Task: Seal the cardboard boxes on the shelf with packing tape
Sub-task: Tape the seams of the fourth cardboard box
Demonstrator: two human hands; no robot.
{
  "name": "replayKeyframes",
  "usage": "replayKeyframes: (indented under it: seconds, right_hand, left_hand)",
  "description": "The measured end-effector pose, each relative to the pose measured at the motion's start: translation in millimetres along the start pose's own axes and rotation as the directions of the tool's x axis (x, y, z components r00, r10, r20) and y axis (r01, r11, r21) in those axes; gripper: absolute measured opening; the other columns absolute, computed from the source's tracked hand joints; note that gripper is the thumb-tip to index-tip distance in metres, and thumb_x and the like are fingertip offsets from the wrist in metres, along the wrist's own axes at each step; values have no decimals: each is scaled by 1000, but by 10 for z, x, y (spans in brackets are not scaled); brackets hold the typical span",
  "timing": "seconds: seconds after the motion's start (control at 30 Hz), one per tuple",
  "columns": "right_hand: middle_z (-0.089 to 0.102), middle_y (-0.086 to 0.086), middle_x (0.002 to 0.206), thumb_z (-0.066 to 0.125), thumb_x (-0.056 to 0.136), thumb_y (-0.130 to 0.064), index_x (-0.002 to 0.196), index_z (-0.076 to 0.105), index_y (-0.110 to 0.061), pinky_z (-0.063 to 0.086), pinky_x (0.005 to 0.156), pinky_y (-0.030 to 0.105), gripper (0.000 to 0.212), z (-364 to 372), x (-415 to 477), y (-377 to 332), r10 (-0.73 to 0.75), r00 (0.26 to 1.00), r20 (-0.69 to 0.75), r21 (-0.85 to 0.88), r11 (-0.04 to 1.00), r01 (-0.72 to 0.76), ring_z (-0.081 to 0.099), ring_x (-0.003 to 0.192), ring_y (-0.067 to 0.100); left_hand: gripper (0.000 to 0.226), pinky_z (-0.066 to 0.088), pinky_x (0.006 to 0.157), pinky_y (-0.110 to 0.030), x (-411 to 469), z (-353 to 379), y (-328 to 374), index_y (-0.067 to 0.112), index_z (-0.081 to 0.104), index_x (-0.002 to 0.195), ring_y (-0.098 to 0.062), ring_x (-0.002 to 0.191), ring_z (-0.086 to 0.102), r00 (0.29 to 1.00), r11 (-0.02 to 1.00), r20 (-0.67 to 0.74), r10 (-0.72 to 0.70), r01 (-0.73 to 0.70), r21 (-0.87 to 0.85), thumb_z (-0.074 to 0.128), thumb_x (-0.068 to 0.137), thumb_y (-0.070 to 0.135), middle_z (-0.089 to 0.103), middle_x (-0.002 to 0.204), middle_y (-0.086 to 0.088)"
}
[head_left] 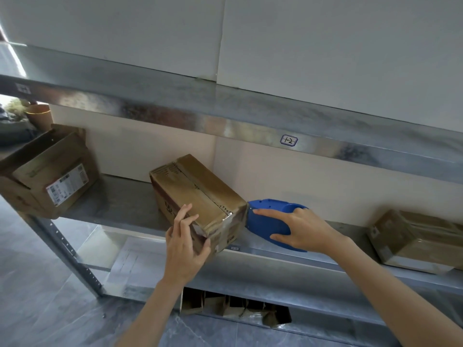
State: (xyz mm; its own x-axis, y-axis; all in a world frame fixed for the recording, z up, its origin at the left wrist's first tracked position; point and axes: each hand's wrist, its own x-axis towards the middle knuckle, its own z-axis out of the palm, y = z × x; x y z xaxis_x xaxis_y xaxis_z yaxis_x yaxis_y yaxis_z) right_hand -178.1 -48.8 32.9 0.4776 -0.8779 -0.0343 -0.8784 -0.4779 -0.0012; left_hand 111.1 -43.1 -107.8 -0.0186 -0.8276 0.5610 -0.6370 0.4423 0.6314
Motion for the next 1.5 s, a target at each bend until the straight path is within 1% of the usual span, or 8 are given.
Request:
replayKeyframes:
  seconds: [0.2,0.37,0.53,0.63,0.77,0.97,1.4,1.5]
  right_hand:
    - [70,-2,92,53,95,-48,143,3,-63,53,68,30,70,44,38,66,4,999,32,67,998,-6,58,68,14]
    - [61,1,70,53,97,-45,139,-2,-67,51,68,31,72,-8,24,18,2,996,92,125,992,-14,54,61,13]
    - [45,-25,81,49,99,-46,137,-13,-62,29,53,15,75,-149,-27,-242,-135,984,114,41,990,131,38,54,5]
    - [68,-8,101,59,96,-42,147,0,-50,23,48,10,79,-181,33,-331,-240,970,37,-20,970,241,37,58,4]
    - [70,-3,98,56,97,-41,146,3,-56,46,56,27,74,-105,200,-308,-284,958,22,-9,959,285,44,59,11]
    - [13,-16,47,66,91,-37,148,19,-52,41,46,30,76,-130,309,-166,-260,966,0,6,966,260,18,40,0]
    - [31,-5,44,61,93,-44,142,15,-66,26,49,19,71,-65,337,-18,-297,955,10,29,955,297,26,41,11]
    - [50,-31,62,62,93,-42,143,19,-62,21,48,15,70,-51,323,-17,-319,948,19,24,948,319,27,41,12]
  left_hand:
    - [74,35,113,-48,60,58,-11,12,49,125,-20,148,28,999,992,-31,-32,35,119,84,69,45,43,150,-3]
    - [70,43,106,-46,60,-48,-23,13,54,123,-23,137,43,999,991,-20,-42,44,125,87,67,41,47,147,3]
    - [72,48,100,-29,79,-366,-190,19,49,128,1,136,41,997,998,46,-66,67,-12,87,69,32,38,152,16]
    - [73,44,100,-26,116,-552,-314,19,48,129,18,131,33,994,997,85,-74,74,8,86,68,34,36,150,21]
    - [72,47,102,-33,129,-656,-368,18,49,127,4,132,42,991,997,111,-80,79,13,86,68,33,39,150,20]
    - [71,52,101,-46,128,-669,-385,18,48,128,-9,131,48,988,997,129,-82,82,7,88,69,25,42,151,12]
    - [68,53,100,-42,153,-650,-410,20,48,127,-4,131,45,989,998,137,-55,49,47,87,72,28,39,150,14]
    - [67,52,100,-40,157,-651,-413,20,49,126,-1,130,44,989,997,141,-52,44,58,87,72,29,39,149,16]
